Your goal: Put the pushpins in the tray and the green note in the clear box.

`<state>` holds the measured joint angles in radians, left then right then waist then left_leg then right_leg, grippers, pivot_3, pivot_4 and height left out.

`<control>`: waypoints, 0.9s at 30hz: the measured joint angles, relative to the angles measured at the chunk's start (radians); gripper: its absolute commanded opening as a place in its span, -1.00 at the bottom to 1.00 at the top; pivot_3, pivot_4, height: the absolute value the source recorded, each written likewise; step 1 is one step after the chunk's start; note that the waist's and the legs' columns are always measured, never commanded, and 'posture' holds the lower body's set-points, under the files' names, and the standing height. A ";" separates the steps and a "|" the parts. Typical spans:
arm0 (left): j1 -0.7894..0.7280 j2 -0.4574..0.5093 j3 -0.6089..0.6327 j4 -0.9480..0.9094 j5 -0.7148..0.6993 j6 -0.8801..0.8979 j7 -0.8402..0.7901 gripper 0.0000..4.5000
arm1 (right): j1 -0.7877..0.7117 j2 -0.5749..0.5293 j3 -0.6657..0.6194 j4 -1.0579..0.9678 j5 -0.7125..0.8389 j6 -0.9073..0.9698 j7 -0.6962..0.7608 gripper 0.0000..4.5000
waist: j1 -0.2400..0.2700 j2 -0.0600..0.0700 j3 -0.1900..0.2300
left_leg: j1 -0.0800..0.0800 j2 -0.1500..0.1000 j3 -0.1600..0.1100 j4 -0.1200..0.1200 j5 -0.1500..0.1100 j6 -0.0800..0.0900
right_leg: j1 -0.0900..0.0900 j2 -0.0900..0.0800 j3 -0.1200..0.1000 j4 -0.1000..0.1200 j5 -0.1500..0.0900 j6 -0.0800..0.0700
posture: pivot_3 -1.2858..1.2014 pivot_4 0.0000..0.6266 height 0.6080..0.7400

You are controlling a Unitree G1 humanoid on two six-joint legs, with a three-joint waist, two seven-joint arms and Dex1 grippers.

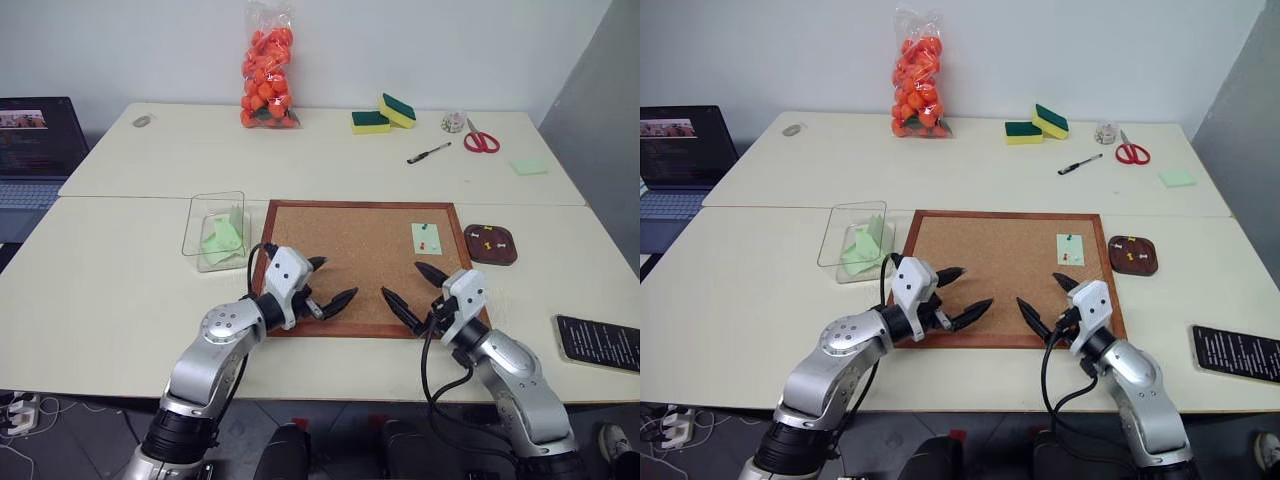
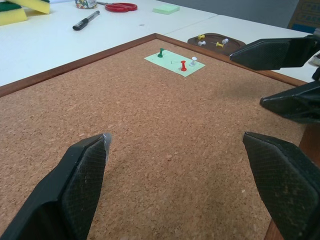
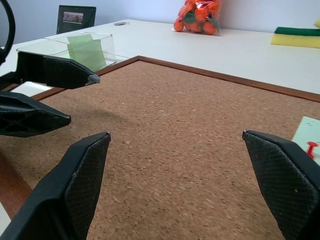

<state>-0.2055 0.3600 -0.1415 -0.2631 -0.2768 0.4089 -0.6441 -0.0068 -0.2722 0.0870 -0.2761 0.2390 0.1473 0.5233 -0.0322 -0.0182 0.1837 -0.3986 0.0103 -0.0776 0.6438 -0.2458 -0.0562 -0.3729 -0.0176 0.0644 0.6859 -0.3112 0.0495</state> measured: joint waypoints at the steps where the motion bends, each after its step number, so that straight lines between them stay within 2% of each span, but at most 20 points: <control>1: 0.000 -0.001 0.000 0.000 0.000 0.000 0.000 0.97 | -0.002 0.000 0.001 0.001 0.000 0.000 0.000 1.00 | 0.000 0.000 0.000 | 0.000 0.000 0.000 0.000 0.000 0.000 | 0.000 0.000 0.000 0.000 0.000 0.000 | 0.03 -0.52 1.00; 16: -0.008 -0.011 0.013 0.003 -0.033 -0.006 -0.030 0.97 | -0.015 0.004 0.013 0.010 0.001 0.001 0.001 1.00 | 0.000 0.000 0.000 | 0.000 0.000 0.000 0.000 0.000 0.000 | 0.000 0.000 0.000 0.000 0.000 0.000 | 0.03 -0.52 1.00; 27: -0.067 0.012 0.005 0.006 -0.069 -0.008 -0.115 0.97 | -0.015 -0.004 0.013 0.011 0.001 0.000 0.008 1.00 | 0.000 0.000 0.000 | 0.000 0.000 0.000 0.000 0.000 0.000 | 0.000 0.000 0.000 0.000 0.000 0.000 | 0.03 -0.52 1.00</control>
<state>-0.2725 0.3716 -0.1362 -0.2571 -0.3461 0.4005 -0.7595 -0.0222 -0.2762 0.1001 -0.2653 0.2396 0.1478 0.5317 -0.0318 -0.0182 0.1837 -0.3988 0.0100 -0.0776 0.6439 -0.2458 -0.0562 -0.3728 -0.0175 0.0643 0.6856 -0.3112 0.0495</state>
